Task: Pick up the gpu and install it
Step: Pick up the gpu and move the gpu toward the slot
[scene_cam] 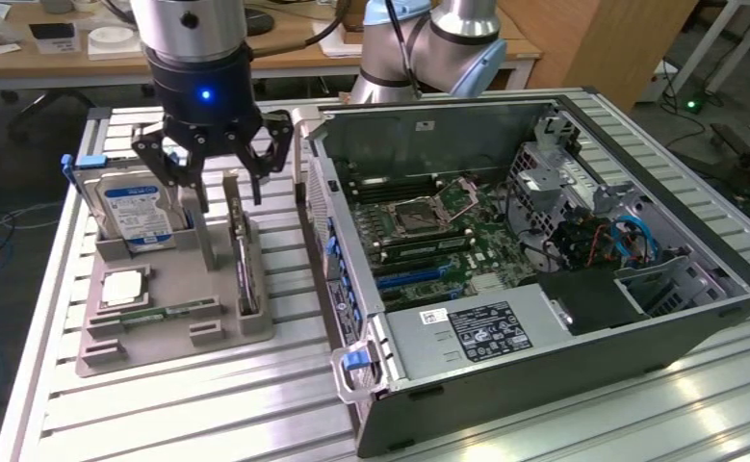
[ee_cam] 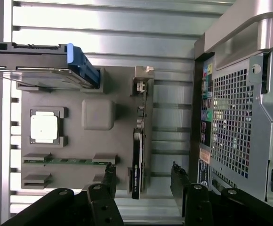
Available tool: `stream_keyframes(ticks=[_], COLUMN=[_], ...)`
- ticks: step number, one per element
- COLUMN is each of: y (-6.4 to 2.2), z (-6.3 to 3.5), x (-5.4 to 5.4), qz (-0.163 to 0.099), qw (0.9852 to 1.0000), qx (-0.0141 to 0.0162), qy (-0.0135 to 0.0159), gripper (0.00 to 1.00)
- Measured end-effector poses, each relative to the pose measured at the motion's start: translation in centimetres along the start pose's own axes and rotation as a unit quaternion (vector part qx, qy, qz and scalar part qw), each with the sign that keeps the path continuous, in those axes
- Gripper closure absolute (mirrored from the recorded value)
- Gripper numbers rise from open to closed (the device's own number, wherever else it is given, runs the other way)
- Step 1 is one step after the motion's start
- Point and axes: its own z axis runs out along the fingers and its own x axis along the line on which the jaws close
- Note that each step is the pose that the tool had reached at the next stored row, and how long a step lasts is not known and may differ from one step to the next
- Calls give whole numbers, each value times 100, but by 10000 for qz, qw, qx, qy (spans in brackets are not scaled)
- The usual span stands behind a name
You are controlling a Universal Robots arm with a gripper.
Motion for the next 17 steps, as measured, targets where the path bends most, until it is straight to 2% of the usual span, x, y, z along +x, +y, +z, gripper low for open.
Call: stream_keyframes(ticks=[12, 17], y=[-57, -151], z=[120, 146], x=[3, 5], qz=[-2, -2], qw=[10000, 10000], qx=[0, 0], qy=[15, 15], gripper=[41, 41])
